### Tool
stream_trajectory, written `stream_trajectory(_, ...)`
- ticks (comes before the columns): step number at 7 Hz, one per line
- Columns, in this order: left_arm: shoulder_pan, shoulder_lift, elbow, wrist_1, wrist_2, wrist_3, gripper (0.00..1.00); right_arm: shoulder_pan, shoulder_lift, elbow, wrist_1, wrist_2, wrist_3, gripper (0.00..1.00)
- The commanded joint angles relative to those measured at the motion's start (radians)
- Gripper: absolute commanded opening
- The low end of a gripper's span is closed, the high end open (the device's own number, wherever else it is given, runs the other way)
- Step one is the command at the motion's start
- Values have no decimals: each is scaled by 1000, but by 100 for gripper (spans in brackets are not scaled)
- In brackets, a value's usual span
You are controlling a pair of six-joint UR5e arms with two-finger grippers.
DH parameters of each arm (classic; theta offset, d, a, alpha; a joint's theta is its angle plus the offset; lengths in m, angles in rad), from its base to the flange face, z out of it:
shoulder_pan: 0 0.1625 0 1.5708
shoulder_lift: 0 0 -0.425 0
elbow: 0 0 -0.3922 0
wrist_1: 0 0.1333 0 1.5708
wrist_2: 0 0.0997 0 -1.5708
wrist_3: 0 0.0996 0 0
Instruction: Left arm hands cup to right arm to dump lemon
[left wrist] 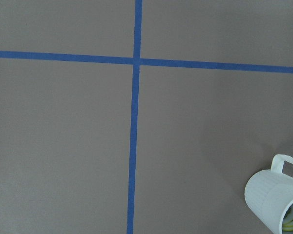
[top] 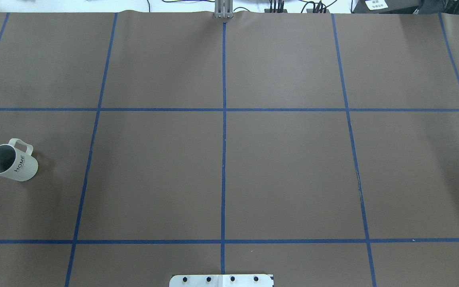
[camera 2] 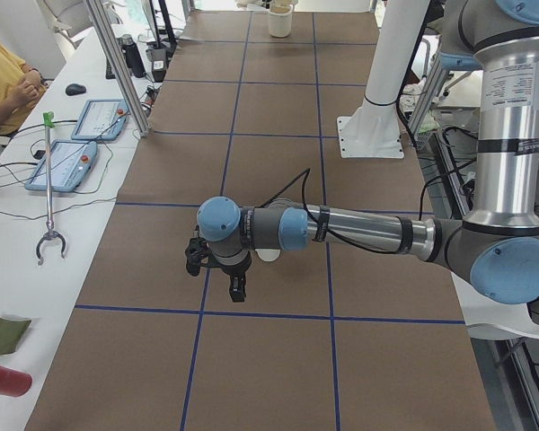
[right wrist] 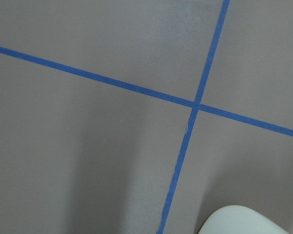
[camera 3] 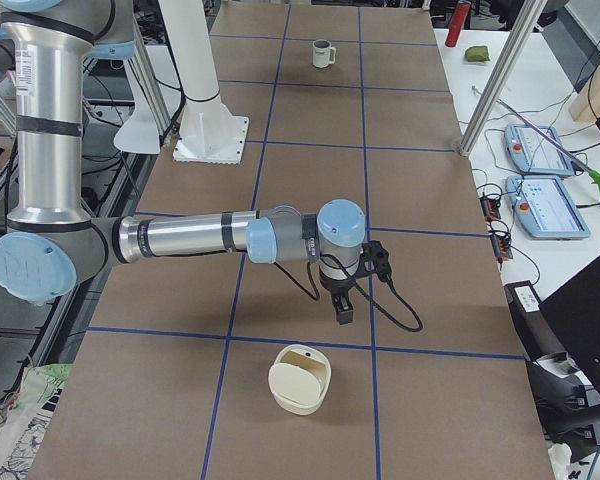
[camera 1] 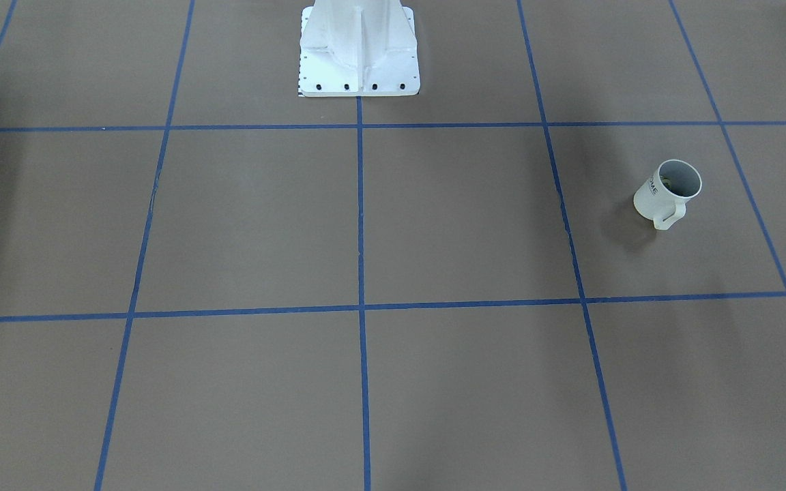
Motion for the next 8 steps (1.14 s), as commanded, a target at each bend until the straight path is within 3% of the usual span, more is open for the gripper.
stream_trajectory(1, -4, 0, -29, 0, -1, 6, 100, -1, 1, -6, 4, 6, -1, 99)
stream_trajectory(6, 7, 2, -51, -50, -1, 3, 100, -3, -2, -3, 17, -1, -3, 99)
stream_trajectory(8, 46, 18, -48, -164, -162, -32, 100, -3, 13, -21, 19, -3, -1, 99)
